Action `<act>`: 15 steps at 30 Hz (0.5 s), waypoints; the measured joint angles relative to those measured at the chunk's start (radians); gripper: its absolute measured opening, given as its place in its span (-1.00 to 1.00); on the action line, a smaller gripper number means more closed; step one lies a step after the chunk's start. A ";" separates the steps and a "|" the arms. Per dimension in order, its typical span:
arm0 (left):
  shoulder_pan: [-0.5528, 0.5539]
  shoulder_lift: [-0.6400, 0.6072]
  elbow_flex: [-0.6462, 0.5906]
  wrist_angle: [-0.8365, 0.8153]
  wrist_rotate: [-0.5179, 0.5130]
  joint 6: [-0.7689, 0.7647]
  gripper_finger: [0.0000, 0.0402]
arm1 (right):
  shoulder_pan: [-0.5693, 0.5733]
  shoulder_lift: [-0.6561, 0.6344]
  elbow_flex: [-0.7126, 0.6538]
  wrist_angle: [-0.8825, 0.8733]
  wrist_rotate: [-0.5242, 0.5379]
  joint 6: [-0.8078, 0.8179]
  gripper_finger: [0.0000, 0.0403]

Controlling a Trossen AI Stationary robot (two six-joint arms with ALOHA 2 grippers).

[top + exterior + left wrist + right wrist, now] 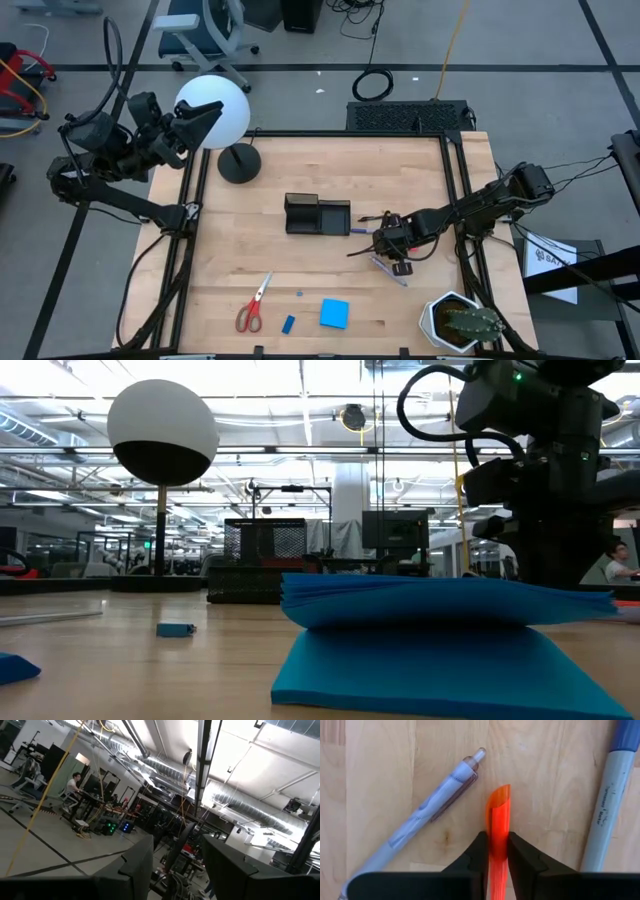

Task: Pick and place office supplies into organizer
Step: Put the orange pen into the desk organizer

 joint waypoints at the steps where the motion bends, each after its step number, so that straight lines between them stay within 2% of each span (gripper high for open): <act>1: 0.000 0.000 0.000 0.000 -0.005 0.000 -0.14 | 0.000 -0.004 0.000 0.001 -0.001 0.004 -0.77; 15: 0.011 0.000 0.000 0.001 -0.009 -0.005 -0.14 | -0.081 -0.132 0.039 -0.029 -0.072 0.007 -0.80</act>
